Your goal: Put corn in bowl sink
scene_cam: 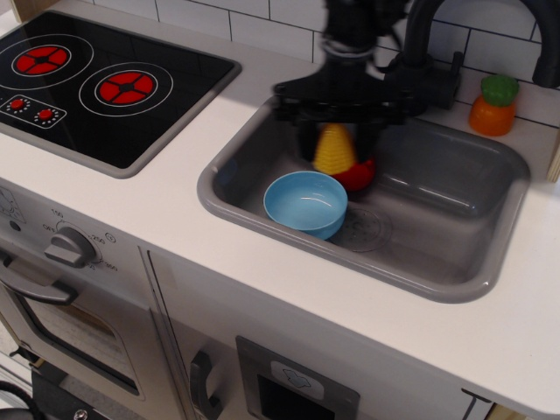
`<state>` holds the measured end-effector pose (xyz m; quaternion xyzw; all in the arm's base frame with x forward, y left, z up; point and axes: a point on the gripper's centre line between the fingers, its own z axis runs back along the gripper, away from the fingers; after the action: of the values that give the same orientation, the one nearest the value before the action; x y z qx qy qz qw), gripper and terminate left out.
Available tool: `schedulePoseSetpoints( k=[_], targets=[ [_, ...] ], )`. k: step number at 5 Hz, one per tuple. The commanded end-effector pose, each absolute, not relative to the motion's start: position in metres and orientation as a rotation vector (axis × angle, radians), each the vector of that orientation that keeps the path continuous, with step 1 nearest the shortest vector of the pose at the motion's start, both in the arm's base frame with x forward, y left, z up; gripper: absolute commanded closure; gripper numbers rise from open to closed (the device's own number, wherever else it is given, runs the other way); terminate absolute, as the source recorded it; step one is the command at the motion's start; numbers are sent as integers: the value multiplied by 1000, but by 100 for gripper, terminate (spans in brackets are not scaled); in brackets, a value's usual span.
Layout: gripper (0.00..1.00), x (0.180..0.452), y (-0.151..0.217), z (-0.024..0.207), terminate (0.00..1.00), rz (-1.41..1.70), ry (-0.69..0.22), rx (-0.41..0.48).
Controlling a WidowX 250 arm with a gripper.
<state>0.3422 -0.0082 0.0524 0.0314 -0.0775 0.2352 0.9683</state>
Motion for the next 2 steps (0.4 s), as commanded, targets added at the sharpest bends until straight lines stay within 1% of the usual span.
schedulePoseSetpoints(
  k=[1, 2],
  targets=[
    [100, 342, 15, 50, 0, 479, -209, 97],
    [100, 337, 11, 38, 0, 444, -195, 96]
  ],
)
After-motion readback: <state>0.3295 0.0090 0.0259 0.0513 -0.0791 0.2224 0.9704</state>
